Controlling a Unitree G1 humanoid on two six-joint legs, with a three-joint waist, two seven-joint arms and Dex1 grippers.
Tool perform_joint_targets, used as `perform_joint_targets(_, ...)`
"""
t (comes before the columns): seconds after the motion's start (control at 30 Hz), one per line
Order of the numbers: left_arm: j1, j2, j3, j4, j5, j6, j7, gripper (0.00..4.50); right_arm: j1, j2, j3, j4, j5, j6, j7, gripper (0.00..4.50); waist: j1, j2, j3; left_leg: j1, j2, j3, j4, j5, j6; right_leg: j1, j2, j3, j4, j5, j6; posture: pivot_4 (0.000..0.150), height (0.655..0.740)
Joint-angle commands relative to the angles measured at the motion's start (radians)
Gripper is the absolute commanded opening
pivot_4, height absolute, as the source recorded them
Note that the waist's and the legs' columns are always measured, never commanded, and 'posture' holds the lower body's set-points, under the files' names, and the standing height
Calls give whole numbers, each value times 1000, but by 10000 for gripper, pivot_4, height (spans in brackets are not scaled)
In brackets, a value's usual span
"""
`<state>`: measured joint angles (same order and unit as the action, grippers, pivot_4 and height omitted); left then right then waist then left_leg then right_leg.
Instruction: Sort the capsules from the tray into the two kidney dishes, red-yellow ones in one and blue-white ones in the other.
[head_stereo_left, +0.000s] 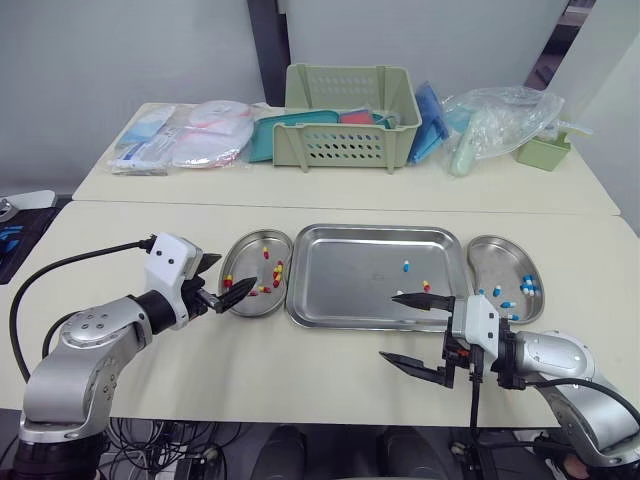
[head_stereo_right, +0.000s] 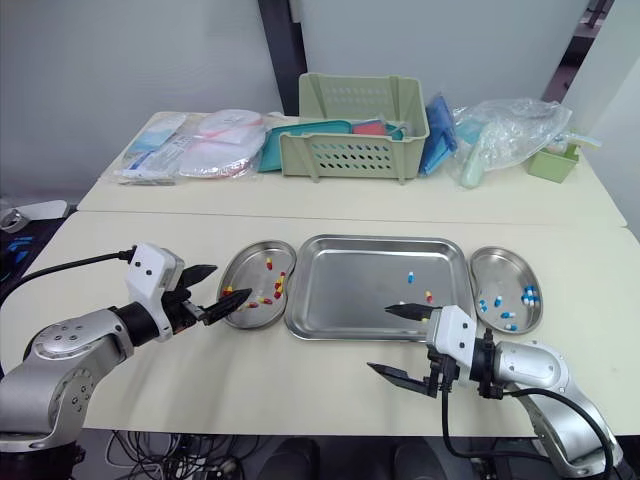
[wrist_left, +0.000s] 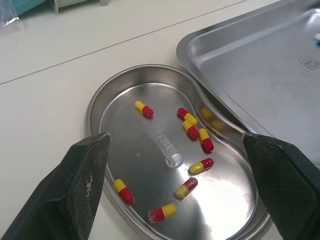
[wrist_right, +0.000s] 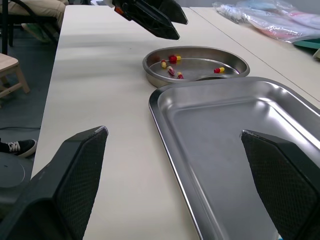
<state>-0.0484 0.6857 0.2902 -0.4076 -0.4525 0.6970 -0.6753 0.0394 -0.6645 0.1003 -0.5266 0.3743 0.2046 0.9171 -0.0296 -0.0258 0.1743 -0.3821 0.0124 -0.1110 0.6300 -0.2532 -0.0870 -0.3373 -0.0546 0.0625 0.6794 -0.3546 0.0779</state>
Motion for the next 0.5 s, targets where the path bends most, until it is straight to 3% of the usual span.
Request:
perform_joint_targets(0.03, 32, 21, 80, -32, -18, -66, -26, 43594, -2, -13, -45, -16, 4, -22, -2, 45000, -1, 0, 0, 0, 0, 0, 0, 0, 0, 0, 0, 0, 0, 0, 0, 1500, 7390)
perform_joint_targets(0.3, 181, 74, 221, 94, 4, -244, -139, 44376, 133, -98, -303, -7, 85, 33, 8, 45000, 1, 1, 0, 0, 0, 1, 0, 0, 0, 0, 0, 1, 0, 0, 0, 1500, 7390)
perform_joint_targets(0.5, 263, 103, 294, 254, 32, -368, -203, 44376, 223, -208, -593, 177, 124, 53, 97, 45000, 1, 0, 1, 0, 0, 2, -1, 0, 0, 0, 0, 1, -1, 0, 0, 1500, 7390)
